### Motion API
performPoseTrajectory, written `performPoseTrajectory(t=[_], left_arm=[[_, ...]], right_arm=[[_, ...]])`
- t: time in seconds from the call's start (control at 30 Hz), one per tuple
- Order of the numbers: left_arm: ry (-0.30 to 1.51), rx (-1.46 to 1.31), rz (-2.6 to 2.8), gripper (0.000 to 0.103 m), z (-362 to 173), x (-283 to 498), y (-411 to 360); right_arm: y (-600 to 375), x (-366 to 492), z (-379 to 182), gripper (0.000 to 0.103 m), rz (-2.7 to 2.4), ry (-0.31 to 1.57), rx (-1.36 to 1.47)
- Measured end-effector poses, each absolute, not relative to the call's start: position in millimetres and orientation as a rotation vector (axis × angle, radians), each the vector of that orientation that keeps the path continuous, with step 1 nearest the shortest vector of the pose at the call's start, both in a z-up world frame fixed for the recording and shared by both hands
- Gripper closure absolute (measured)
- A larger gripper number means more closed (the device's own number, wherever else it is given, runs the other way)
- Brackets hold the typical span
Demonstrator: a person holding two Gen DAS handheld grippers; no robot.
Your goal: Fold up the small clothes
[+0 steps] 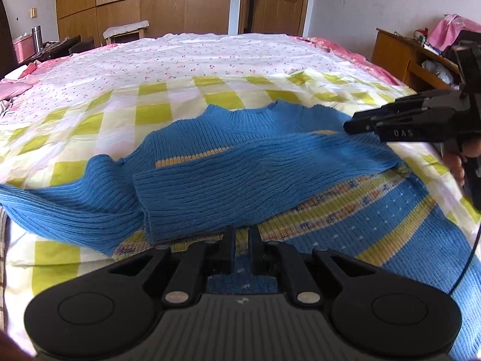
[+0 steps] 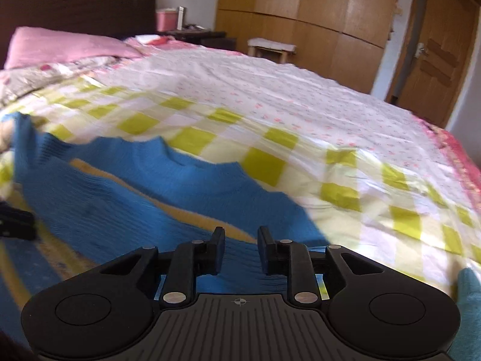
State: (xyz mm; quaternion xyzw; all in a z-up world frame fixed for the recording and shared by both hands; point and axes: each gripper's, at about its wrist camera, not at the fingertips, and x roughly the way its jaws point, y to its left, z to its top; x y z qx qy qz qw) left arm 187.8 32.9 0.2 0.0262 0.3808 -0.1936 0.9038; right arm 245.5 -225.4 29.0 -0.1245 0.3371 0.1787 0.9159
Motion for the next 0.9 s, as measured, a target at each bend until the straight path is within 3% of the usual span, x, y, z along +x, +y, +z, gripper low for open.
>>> performPoseTrajectory(t=[0.4,0.57,0.9], left_arm=[[0.774,-0.037,-0.345,0.088,-3.8,219.1,49.2],[0.733,-0.036,-0.355,0.088,3.4,216.0,48.9],[0.842,0.1,-0.367,0.087,-3.7,206.5,43.5]], right_arm=[[-167.0,230.4,10.8,0.077,0.695,0.957,-0.225],[-168.3,214.6,17.3,0.077,0.72,0.956,-0.236],[-145.3,225.3,20.6,0.077,0.736,0.846,-0.163]])
